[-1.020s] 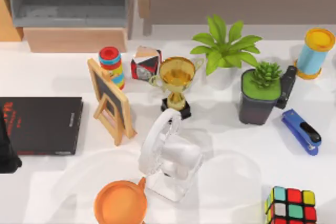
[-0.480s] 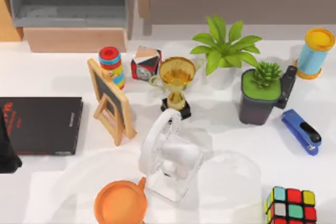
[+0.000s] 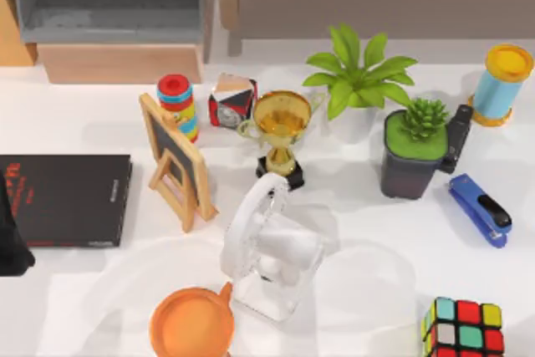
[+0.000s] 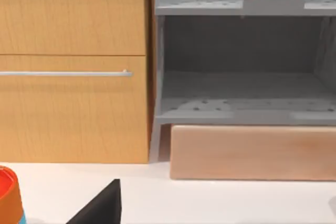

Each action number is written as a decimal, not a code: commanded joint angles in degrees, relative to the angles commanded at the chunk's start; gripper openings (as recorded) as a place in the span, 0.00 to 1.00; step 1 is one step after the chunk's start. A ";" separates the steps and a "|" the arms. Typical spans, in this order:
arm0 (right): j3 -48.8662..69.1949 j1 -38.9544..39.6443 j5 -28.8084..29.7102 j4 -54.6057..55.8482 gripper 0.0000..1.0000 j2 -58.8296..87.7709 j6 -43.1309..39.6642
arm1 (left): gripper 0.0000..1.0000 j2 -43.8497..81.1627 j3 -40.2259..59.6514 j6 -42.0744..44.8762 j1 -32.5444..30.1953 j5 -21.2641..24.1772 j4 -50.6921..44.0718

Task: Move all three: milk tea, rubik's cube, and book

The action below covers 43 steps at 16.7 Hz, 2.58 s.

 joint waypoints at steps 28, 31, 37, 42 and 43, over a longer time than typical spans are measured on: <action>-8.17 -2.87 -3.30 -1.37 1.00 -9.63 0.14 | 1.00 0.00 0.00 0.00 0.00 0.00 0.00; -9.11 -3.42 -3.85 -4.74 1.00 -14.59 0.19 | 1.00 0.00 0.00 0.00 0.00 0.00 0.00; -9.51 -3.49 -4.23 -6.03 1.00 -15.75 0.22 | 1.00 0.00 0.00 0.00 0.00 0.00 0.00; -5.52 0.20 -2.38 -14.93 1.00 -22.45 6.46 | 1.00 0.00 0.00 0.00 0.00 0.00 0.00; -4.48 2.03 -1.75 -18.54 1.00 -24.35 8.75 | 1.00 0.00 0.00 0.00 0.00 0.00 0.00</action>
